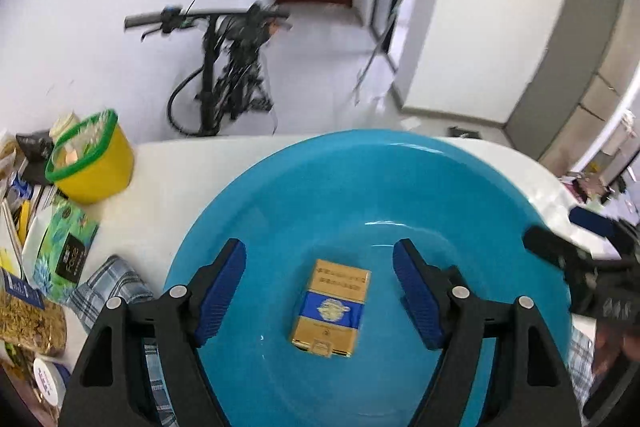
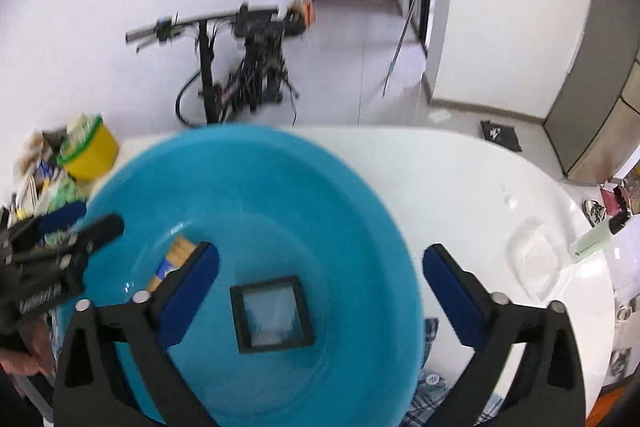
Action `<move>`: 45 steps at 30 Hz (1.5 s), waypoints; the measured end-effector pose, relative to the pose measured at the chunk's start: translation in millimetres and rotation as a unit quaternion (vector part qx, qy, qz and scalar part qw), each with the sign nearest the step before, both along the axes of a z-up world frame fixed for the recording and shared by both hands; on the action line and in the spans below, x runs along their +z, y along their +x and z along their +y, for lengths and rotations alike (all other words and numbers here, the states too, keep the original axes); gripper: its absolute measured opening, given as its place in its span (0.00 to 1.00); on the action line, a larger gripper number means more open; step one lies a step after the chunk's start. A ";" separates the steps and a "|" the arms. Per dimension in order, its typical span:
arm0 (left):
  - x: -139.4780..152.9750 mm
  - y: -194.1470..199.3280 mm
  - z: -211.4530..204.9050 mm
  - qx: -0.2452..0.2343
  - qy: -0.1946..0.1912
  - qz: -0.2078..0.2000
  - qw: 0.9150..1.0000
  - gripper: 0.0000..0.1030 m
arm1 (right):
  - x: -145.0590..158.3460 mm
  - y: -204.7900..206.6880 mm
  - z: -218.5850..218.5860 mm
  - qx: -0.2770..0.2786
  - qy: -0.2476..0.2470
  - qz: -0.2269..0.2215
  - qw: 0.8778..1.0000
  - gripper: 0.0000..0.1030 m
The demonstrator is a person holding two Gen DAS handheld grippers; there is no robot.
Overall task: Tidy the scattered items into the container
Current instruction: 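Lift both grippers out of the basin and move toward the items on the shirt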
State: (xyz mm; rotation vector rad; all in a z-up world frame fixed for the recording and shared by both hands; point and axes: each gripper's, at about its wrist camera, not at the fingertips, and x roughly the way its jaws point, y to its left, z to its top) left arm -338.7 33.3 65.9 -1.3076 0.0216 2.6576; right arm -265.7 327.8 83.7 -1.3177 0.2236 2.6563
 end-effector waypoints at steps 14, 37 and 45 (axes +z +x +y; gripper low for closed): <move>43.4 99.1 0.6 0.019 -0.020 0.168 0.985 0.84 | 20.7 48.9 -23.3 0.034 0.057 0.113 0.991 0.99; 96.0 209.4 -29.3 0.020 0.008 0.273 0.962 1.00 | 75.2 150.7 -60.6 0.063 0.091 0.203 0.973 0.99; 103.7 251.0 -29.4 0.003 -0.006 0.295 0.955 1.00 | 86.9 177.8 -62.4 0.058 0.084 0.223 0.970 0.99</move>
